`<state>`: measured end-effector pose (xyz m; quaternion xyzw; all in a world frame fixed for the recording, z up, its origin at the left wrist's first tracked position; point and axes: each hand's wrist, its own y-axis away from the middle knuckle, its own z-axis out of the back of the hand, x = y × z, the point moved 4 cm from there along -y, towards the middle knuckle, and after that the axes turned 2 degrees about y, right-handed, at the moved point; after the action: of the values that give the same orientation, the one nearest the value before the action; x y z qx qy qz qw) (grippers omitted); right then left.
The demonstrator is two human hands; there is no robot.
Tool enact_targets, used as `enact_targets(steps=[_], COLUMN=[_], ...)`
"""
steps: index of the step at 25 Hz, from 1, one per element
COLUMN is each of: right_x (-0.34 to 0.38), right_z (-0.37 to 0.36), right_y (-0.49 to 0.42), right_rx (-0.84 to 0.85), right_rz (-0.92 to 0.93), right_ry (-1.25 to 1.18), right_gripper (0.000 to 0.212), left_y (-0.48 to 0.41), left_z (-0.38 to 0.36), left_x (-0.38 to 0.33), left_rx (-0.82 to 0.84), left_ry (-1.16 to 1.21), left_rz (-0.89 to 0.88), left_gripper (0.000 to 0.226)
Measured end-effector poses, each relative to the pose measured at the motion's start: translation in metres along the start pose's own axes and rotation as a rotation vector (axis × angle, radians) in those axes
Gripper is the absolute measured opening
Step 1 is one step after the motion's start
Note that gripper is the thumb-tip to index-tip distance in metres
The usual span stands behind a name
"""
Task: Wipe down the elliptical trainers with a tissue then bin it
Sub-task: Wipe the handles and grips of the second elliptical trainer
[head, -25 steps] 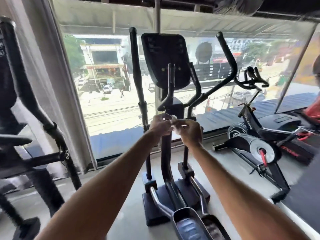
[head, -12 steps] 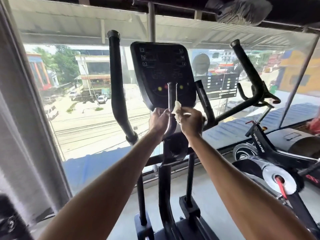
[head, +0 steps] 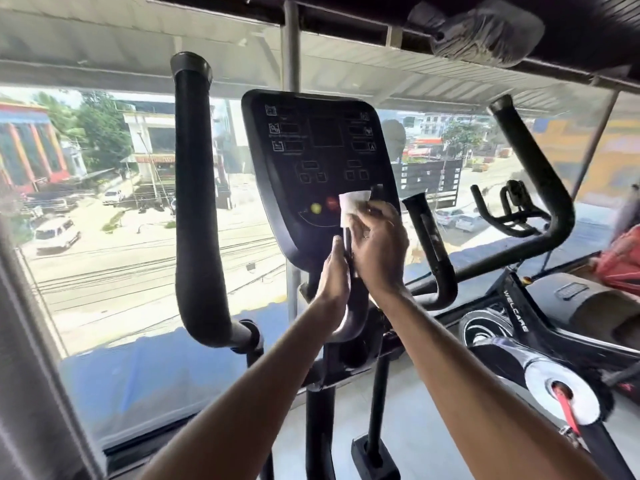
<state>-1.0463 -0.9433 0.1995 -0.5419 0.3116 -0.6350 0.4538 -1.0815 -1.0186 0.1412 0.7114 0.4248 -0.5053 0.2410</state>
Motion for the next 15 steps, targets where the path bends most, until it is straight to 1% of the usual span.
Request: enact_targets(steps=[1, 2, 4, 5, 7, 8, 9, 11, 12, 13, 15], right_x=[0.003, 0.005, 0.011, 0.014, 0.015, 0.016, 0.019, 0.022, 0.022, 0.02, 0.012], right_z=[-0.002, -0.003, -0.004, -0.003, -0.003, -0.005, -0.009, -0.017, -0.016, -0.012, 0.002], right_y=[-0.005, -0.006, 0.004, 0.008, 0.002, -0.002, -0.002, 0.003, 0.004, 0.002, -0.003], right_rx=[-0.015, -0.013, 0.033, 0.056, 0.062, 0.076, 0.113, 0.181, 0.174, 0.137, 0.013], right_rz=[0.013, 0.065, 0.263, 0.331, 0.317, 0.308, 0.34, 0.465, 0.47, 0.411, 0.196], right_ry=[0.036, 0.072, 0.13, 0.152, 0.19, 0.232, 0.297, 0.404, 0.41, 0.376, 0.223], right_gripper=[0.02, 0.018, 0.013, 0.013, 0.015, 0.016, 0.014, 0.008, 0.006, 0.007, 0.011], left_y=[0.0, 0.004, 0.001, 0.001, 0.001, -0.001, 0.0, 0.0, -0.003, -0.003, -0.006], left_z=[-0.001, -0.003, -0.004, -0.005, 0.0, 0.003, 0.003, 0.006, 0.007, 0.007, 0.006], left_x=[0.003, 0.007, 0.017, 0.018, 0.017, 0.018, 0.017, 0.018, 0.022, 0.021, 0.026], left_rx=[0.016, 0.05, 0.105, 0.145, 0.135, 0.13, 0.142, 0.148, 0.154, 0.157, 0.157], left_ry=[0.08, 0.18, 0.38, 0.448, 0.444, 0.432, 0.435, 0.462, 0.465, 0.456, 0.439], left_rz=[0.02, 0.072, 0.194, 0.231, 0.253, 0.235, 0.238, 0.24, 0.238, 0.226, 0.197], left_gripper=[0.057, 0.057, 0.059, 0.061, 0.064, 0.065, 0.065, 0.065, 0.064, 0.062, 0.06])
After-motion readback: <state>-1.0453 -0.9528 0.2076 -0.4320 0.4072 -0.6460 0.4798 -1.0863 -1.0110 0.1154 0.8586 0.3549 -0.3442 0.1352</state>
